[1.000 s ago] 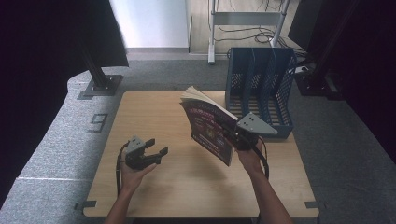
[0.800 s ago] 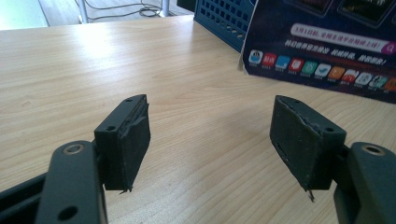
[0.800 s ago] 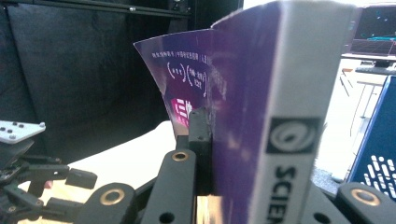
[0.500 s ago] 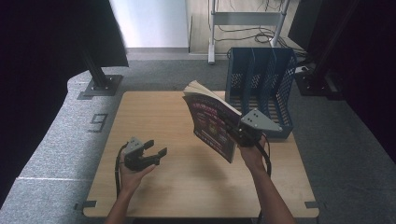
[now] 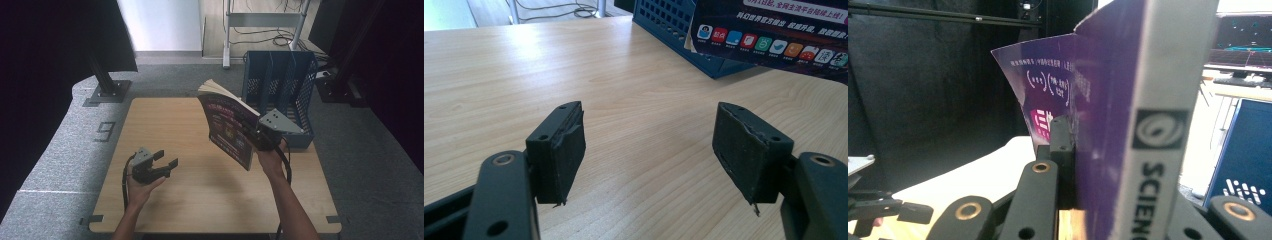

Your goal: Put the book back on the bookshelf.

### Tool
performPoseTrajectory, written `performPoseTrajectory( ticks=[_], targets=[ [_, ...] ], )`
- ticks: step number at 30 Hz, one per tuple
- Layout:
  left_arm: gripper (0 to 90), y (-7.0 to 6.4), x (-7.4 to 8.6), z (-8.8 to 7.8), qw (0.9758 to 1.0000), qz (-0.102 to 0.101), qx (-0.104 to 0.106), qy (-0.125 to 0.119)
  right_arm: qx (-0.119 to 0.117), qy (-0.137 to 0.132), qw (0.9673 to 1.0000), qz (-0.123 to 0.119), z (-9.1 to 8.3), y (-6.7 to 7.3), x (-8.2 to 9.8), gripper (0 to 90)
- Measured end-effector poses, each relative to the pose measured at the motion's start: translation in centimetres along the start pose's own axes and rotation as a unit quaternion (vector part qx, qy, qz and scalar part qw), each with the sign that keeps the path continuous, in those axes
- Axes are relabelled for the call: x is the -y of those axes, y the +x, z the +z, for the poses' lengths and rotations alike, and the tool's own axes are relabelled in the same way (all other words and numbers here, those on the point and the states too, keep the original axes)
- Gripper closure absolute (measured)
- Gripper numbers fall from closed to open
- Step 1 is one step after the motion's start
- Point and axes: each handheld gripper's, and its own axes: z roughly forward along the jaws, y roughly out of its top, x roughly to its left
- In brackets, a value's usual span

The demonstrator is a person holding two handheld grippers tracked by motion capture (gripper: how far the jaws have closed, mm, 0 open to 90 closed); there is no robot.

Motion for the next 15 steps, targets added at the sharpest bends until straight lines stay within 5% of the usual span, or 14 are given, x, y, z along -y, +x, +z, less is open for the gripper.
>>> performPoseTrajectory(
  ticks=[15],
  targets=[
    [29.7,0.5,0.0,-0.3,0.9999,-0.015,0.002,-0.006,0.009,-0.012,0.9999,-0.002,0.5,-0.5,-1.3,81.5]
  ],
)
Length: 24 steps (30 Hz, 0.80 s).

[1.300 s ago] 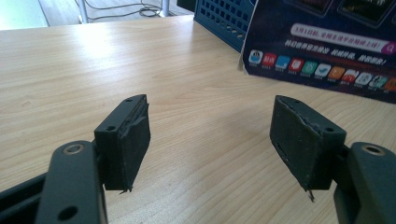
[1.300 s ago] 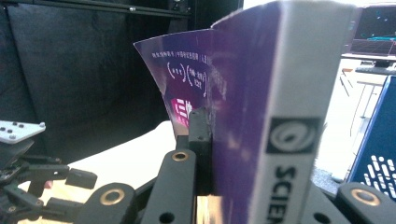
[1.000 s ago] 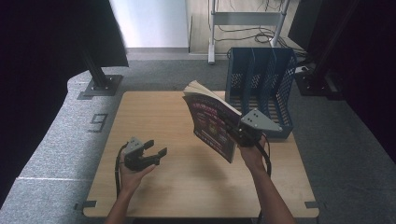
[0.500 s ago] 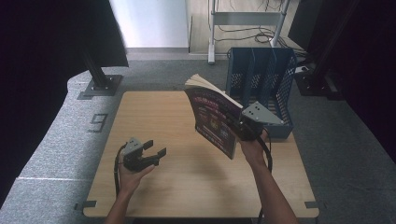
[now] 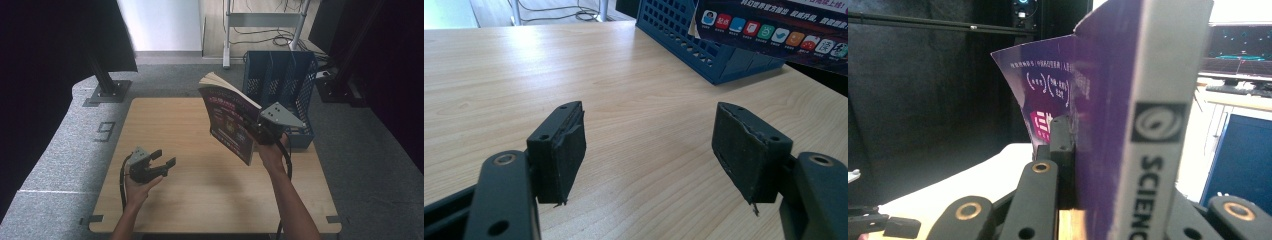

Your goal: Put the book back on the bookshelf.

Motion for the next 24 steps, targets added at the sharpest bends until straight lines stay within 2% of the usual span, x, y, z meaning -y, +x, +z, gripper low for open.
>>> performPoseTrajectory(
  ticks=[11,24],
  targets=[
    [30.0,-0.1,0.0,0.2,1.0000,-0.006,0.005,-0.001,0.010,-0.004,0.9999,0.001,0.4,-0.8,-0.7,81.5],
    [30.2,-0.3,0.1,0.7,0.9999,0.000,0.009,0.006,0.035,-0.006,0.9993,0.004,0.5,-2.3,-1.1,81.5]
  ],
)
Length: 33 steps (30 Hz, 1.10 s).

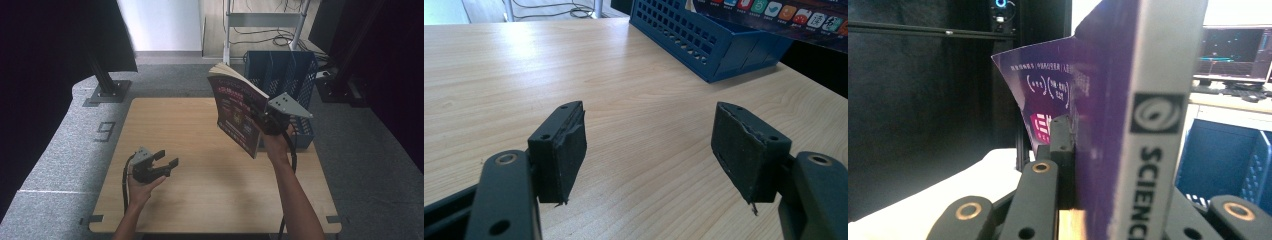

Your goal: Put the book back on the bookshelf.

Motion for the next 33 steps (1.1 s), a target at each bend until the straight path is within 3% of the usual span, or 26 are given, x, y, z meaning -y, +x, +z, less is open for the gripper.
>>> performPoseTrajectory(
  ticks=[7,33],
  targets=[
    [30.2,0.6,0.0,-0.3,1.0000,-0.006,-0.006,-0.004,0.018,0.003,0.9998,-0.003,0.1,-0.9,0.1,81.5],
    [30.0,0.5,0.0,-0.1,1.0000,-0.003,0.000,0.000,0.075,0.005,0.9971,0.013,0.1,-4.3,0.3,81.5]
  ],
)
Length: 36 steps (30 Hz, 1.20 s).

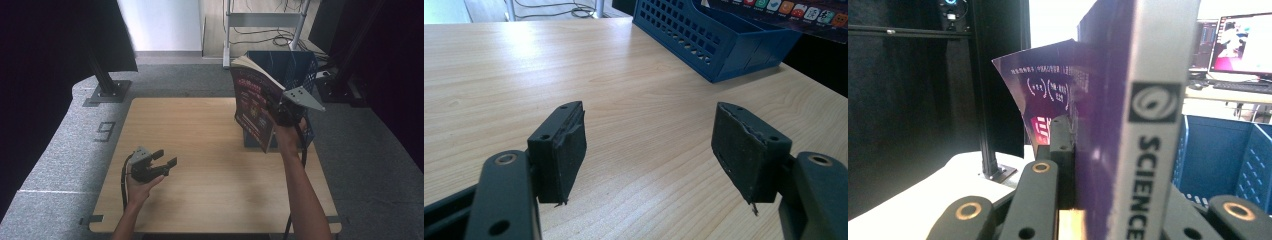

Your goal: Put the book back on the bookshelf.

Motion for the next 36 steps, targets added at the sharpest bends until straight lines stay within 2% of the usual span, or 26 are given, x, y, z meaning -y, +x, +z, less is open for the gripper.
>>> performPoseTrajectory(
  ticks=[19,23,36],
  targets=[
    [30.1,0.0,0.1,0.1,1.0000,-0.001,0.001,0.003,0.032,0.000,0.9995,-0.001,0.6,-1.7,-0.3,81.5],
    [30.1,0.0,0.0,0.0,0.9999,-0.006,0.009,0.000,0.035,0.000,0.9994,-0.002,0.7,-1.9,-0.3,81.5],
    [30.1,0.0,0.0,0.0,1.0000,-0.006,0.007,-0.001,0.050,0.003,0.9987,-0.006,1.2,-2.5,-0.4,81.5]
  ],
)
